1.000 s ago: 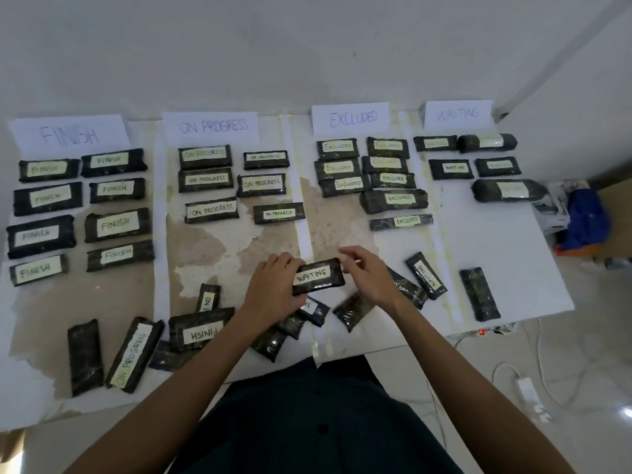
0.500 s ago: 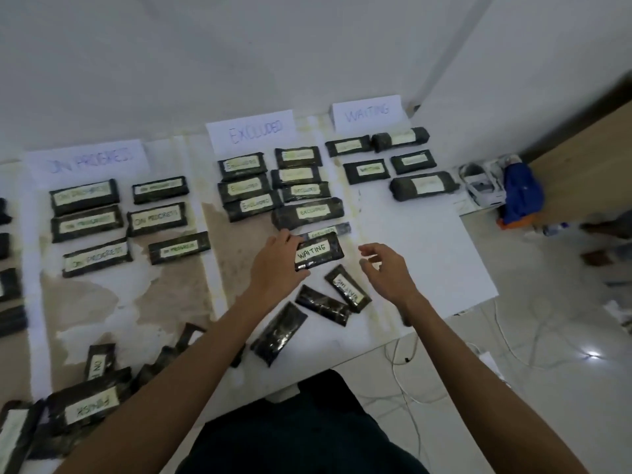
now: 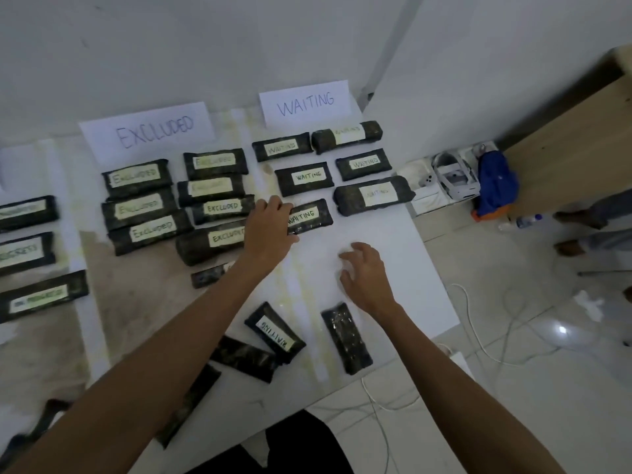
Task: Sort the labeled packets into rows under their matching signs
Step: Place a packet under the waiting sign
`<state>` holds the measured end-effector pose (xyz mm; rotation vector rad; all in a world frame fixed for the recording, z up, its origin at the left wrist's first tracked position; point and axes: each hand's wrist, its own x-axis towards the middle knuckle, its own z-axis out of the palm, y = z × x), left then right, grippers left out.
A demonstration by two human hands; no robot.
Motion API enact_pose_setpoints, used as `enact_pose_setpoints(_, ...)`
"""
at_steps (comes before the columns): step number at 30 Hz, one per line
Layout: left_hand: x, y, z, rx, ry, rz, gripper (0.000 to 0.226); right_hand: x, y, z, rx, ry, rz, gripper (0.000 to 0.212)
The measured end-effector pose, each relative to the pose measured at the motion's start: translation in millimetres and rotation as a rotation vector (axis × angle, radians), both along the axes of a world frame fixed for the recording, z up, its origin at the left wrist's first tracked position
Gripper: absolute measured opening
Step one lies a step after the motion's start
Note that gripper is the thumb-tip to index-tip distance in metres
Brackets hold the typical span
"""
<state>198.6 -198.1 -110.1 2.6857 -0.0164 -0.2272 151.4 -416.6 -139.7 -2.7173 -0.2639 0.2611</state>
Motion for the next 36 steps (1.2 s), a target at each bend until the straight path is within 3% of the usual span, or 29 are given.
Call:
enact_pose_setpoints(10,29,-14,-27,0.015,0.058,-0.022,0.063,3,-9,-27,0.072,-0.182,0.046,0.026)
enact_pose_setpoints(17,25,-11,-28,0.038,0.022,-0.058,0.068,-2,-8,-31,0.087,-0.19,0.03,0.028)
enact_pose_setpoints(22,-3,-3,-13,-0.023,-0.105,-0.143,0.049,0,-5,-22,0.082,-0.152,0.039,0.027)
enact_pose_setpoints(26,-51,16,-6,-0.136,0.044,-0.335,0.047,1,-10,-10,0.088,-0.067,0.097,0.032)
enact_pose_setpoints(31,-104,30,-10,-0.012,0.305,-0.562,0.058,-22,-22,-4,0.187,-0.018,0.112,0.032)
enact_pose_setpoints(36,-120,33,-20,0.07,0.234,-0.629,0.056,-39,-31,-9,0.2,-0.004,0.103,0.03)
